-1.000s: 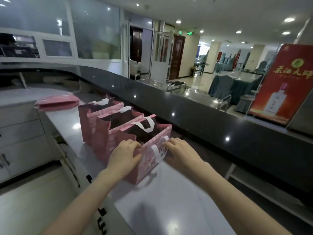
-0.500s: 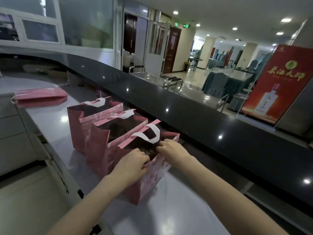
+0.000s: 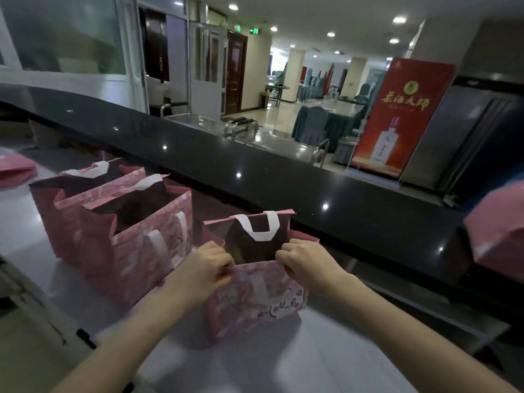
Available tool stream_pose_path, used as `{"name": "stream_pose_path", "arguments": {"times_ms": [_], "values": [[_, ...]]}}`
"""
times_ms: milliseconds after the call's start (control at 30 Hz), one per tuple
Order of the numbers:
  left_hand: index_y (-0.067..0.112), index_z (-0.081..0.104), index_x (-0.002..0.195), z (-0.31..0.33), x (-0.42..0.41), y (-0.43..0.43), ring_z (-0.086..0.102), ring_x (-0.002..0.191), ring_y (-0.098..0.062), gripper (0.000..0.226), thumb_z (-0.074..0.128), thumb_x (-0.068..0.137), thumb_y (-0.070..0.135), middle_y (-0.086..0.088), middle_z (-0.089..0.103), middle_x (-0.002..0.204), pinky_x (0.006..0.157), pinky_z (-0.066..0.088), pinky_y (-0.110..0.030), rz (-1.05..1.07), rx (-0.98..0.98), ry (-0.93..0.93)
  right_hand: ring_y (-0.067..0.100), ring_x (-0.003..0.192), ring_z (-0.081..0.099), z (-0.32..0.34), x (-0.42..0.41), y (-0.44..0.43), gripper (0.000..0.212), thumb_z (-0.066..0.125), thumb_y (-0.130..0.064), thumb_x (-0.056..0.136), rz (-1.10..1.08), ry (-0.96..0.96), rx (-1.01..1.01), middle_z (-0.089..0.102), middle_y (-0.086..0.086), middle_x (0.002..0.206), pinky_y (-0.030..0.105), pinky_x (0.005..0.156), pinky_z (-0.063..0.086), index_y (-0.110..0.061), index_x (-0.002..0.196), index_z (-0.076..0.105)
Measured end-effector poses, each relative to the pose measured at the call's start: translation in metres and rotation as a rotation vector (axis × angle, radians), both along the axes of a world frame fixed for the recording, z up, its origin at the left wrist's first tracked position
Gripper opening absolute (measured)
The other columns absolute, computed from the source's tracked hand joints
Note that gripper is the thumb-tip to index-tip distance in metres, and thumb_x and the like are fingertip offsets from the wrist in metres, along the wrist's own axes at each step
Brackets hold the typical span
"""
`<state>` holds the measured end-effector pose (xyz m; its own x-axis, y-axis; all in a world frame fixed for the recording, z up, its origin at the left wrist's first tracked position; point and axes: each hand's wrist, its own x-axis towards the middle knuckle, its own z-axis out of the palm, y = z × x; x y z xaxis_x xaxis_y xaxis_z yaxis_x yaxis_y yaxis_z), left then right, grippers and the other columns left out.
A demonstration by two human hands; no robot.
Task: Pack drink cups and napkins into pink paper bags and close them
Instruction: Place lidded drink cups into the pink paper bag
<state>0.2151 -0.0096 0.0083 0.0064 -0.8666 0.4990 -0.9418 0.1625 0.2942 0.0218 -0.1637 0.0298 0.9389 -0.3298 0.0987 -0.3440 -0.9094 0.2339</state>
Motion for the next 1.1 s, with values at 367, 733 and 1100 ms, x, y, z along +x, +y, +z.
{"name": "stream_pose_path", "arguments": {"times_ms": [367,733,1100], "values": [[0.017,0.071,0.074,-0.014,-0.225,-0.066,0.052,0.078,-0.007,0.012,0.083,0.072,0.019,0.006,0.065,0.078,0.066,0.046,-0.019,-0.371,-0.023,0.044,0.019,0.083,0.054,-0.007,-0.275,0.038,0.012,0.052,-0.012,0.088,-0.499,-0.014,0.001,0.061,-0.002,0.091,0.031,0.069,0.045,-0.018,0.094,0.061],[0.016,0.07,0.076,-0.031,-0.413,-0.095,0.047,0.082,-0.006,0.01,0.08,0.075,0.017,0.007,0.062,0.082,0.068,0.043,-0.018,-0.541,0.008,0.028,0.02,0.087,0.056,-0.023,-0.464,0.061,0.011,0.057,-0.014,0.089,-0.721,-0.06,-0.01,0.063,0.001,0.095,0.029,0.064,0.04,-0.018,0.098,0.062],[0.022,0.069,0.082,-0.029,-0.433,-0.124,0.05,0.081,-0.005,0.011,0.074,0.081,0.032,0.012,0.061,0.083,0.066,0.044,-0.017,-0.584,0.058,-0.033,0.02,0.097,0.053,-0.037,-0.497,0.049,0.015,0.055,-0.021,0.092,-0.722,-0.207,0.034,0.062,0.001,0.105,0.027,0.074,0.036,-0.019,0.106,0.058]]}}
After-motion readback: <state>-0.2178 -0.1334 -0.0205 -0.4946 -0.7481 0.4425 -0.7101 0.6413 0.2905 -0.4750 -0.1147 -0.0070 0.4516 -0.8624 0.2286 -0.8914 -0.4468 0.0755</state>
